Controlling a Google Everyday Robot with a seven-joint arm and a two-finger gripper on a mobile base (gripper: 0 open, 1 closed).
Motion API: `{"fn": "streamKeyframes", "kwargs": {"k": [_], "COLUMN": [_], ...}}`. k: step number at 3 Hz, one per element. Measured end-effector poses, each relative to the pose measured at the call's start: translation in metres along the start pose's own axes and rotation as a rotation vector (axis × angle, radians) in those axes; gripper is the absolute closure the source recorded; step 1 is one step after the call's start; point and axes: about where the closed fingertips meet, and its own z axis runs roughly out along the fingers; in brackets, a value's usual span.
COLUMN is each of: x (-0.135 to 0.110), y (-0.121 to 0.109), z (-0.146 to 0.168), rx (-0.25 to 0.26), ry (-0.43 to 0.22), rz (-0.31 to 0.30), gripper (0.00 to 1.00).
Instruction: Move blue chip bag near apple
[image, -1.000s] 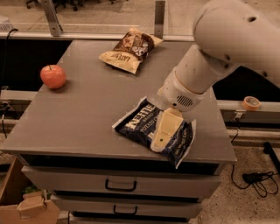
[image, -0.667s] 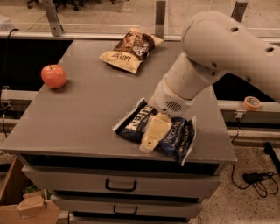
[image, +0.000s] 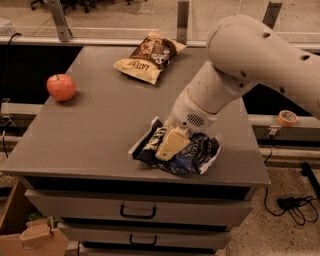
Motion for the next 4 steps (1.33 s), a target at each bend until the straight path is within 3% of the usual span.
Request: {"fn": "streamKeyframes", "kwargs": {"k": [1, 2, 4], "x": [-0.004, -0.021, -0.03], "y": [-0.006, -0.018, -0.018], "z": [-0.036, -0.099, -0.088], "rx": [0.048, 0.143, 0.13], "ry": [-0.05, -0.117, -0.137], "rz": [-0.011, -0.084, -0.103], "gripper": [0.88, 1.0, 1.0]}}
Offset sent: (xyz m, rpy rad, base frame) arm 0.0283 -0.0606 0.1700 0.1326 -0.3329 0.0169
